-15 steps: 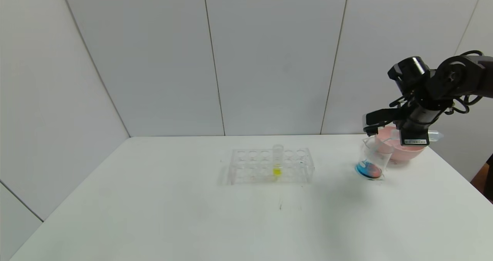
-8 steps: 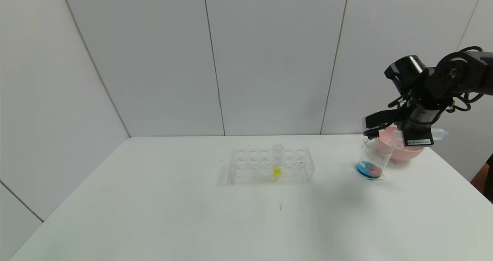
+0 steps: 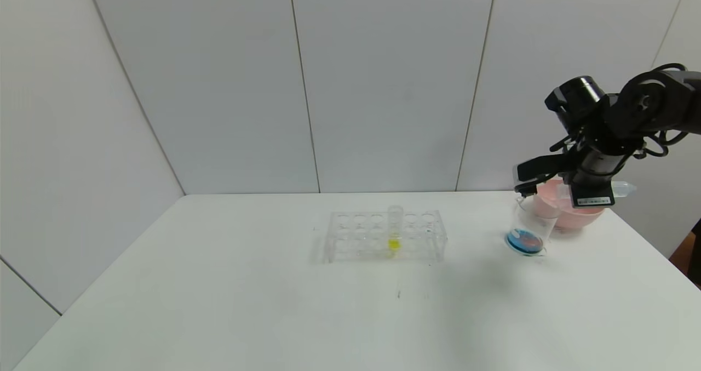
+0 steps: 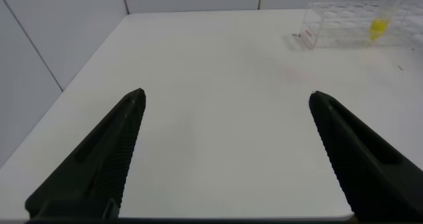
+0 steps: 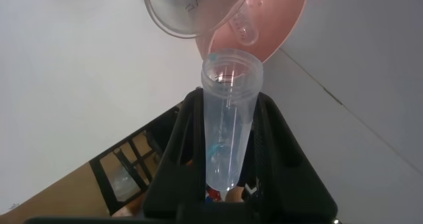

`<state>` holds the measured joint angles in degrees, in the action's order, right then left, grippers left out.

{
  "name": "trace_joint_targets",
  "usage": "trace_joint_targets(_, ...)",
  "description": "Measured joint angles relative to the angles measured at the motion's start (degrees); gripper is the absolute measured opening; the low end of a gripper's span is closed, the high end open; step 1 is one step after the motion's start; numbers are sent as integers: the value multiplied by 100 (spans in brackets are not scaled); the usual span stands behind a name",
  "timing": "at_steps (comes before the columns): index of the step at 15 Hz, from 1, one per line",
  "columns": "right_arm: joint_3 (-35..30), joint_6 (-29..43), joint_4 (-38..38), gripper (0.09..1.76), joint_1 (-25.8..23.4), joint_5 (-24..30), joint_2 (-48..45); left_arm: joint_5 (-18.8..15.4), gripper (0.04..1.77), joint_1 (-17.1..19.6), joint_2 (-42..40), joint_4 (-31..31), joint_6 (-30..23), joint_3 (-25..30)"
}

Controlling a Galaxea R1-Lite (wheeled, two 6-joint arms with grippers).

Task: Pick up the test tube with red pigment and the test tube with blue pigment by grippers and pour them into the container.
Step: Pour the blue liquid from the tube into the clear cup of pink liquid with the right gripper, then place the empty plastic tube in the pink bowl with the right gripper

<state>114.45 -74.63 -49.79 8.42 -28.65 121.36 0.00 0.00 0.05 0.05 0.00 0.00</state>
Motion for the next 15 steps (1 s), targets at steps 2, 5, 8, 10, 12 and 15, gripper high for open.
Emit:
trace_joint_targets(2,0,43,63,49,-20,82,-38,0,176,0,0,0,0,0)
trace_joint_targets(5,-2,180,564,49,-171,812,-90,0,176,0,0,0,0,0)
trace_joint_targets(8,-13,396,1103,49,-421,2260,-149,0,176,0,0,0,0,0)
trace_joint_targets(10,-26,834,1549,49,-606,3696,-102,0,176,0,0,0,0,0)
trace_joint_targets(12,-50,1618,2110,49,-802,4945,-2,0,176,0,0,0,0,0)
trace_joint_targets(15,-116,3291,3027,49,-961,5727,87,0,176,0,0,0,0,0)
